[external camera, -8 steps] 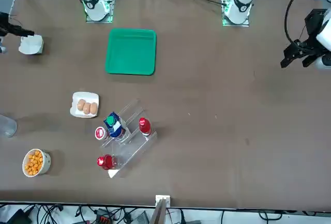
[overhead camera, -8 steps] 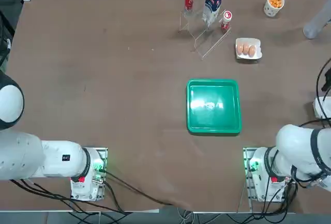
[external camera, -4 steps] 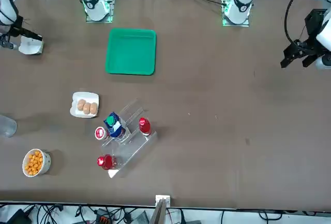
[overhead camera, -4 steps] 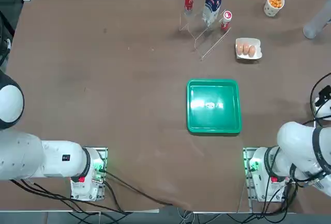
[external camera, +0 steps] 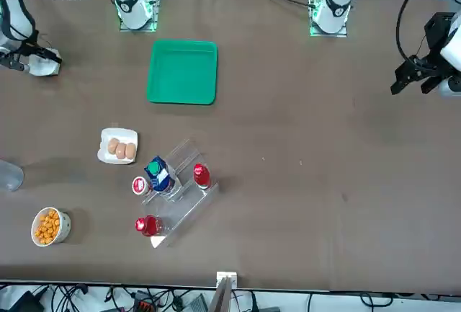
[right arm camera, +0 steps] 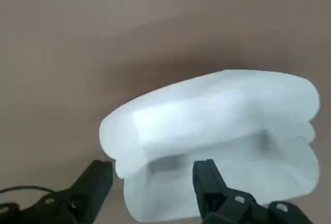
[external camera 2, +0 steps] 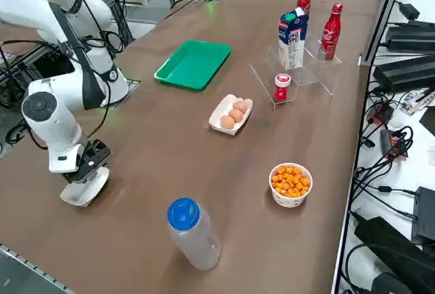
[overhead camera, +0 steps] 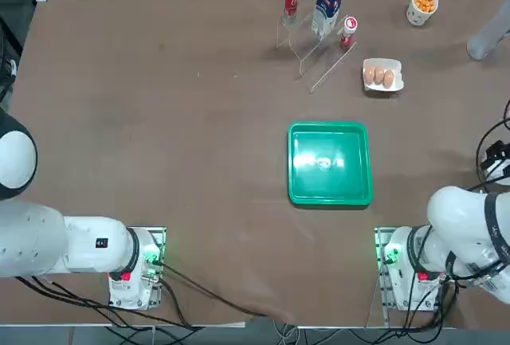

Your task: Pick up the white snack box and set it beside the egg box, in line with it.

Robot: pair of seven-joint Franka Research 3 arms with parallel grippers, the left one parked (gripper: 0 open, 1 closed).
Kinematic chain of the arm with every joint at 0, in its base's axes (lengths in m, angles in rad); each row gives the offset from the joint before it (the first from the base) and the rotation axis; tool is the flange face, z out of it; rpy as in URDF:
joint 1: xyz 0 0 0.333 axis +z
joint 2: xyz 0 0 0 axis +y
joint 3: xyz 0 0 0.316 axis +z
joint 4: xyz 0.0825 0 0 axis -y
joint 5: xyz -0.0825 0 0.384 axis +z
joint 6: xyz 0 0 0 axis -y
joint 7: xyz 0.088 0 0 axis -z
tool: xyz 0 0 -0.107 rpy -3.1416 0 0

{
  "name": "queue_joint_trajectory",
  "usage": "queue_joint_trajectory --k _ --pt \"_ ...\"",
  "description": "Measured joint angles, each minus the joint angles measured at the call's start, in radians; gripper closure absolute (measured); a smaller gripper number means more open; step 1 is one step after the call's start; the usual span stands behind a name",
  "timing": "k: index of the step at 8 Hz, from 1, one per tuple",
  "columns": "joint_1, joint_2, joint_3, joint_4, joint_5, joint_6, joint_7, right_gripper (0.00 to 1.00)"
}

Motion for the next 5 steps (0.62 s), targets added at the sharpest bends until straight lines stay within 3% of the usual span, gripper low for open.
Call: queue_joint_trajectory --k 2,3,5 --pt "0.000 0.003 0.003 -0.009 0.000 0.013 0.000 0.10" --pt "0.000 0.003 0.003 -0.009 0.000 0.015 0.000 0.18" --pt "-0.001 0.004 0.004 -0.010 0.000 0.018 0.001 0.61"
